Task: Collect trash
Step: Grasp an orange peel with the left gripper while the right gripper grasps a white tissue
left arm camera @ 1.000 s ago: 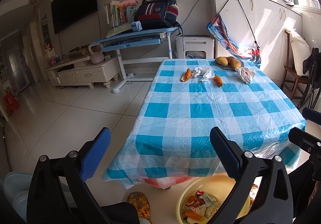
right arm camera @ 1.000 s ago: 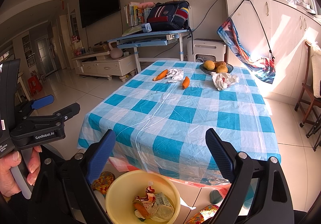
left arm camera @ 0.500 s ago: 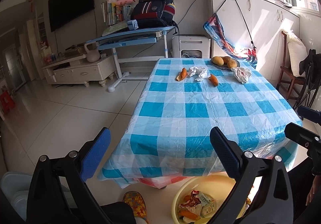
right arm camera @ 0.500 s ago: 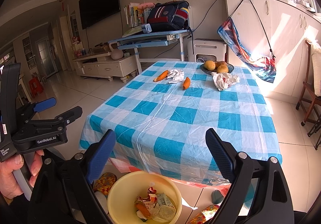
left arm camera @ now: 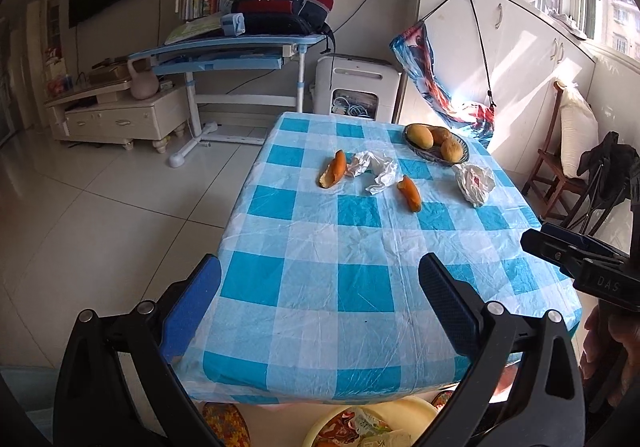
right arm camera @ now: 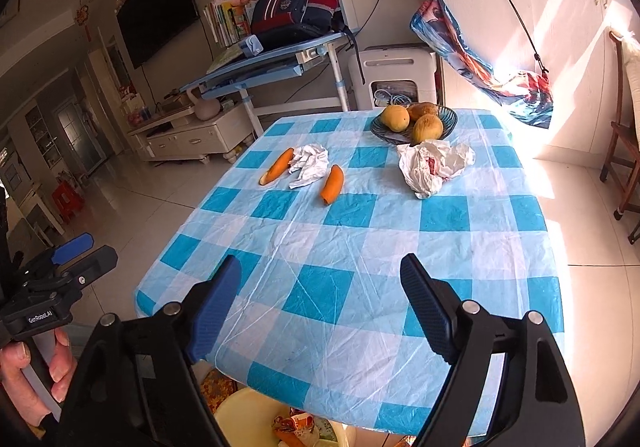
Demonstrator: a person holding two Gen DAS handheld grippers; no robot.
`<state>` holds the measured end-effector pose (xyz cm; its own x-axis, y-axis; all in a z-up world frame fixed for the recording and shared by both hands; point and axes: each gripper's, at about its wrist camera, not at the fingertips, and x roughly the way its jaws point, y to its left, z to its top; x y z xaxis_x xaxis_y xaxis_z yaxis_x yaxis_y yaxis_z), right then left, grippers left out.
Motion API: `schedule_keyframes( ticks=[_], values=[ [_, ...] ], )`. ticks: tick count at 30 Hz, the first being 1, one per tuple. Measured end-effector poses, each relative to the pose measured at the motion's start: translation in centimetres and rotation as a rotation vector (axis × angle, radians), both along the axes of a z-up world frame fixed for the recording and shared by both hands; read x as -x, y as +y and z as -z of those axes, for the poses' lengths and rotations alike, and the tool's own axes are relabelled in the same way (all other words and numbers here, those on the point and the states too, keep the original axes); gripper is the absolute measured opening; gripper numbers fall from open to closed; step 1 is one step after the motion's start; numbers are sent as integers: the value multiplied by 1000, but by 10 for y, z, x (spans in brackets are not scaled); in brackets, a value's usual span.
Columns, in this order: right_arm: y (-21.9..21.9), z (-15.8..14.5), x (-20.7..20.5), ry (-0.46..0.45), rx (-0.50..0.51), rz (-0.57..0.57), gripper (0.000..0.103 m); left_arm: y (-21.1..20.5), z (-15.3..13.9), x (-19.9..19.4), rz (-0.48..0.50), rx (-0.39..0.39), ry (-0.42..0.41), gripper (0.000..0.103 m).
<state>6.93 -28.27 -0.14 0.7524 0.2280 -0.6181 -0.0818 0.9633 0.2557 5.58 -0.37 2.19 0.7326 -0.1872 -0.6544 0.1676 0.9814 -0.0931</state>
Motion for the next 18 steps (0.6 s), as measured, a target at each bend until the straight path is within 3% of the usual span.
schedule_keyframes(
  ticks=[12,18],
  values=[
    [18,27,-116,62,30,-100,64,-31,42,-157,-5,-35,97,92],
    [16,48,-151,109,19,-102,60,-65,71,-207,32,-122,140,89]
  ],
)
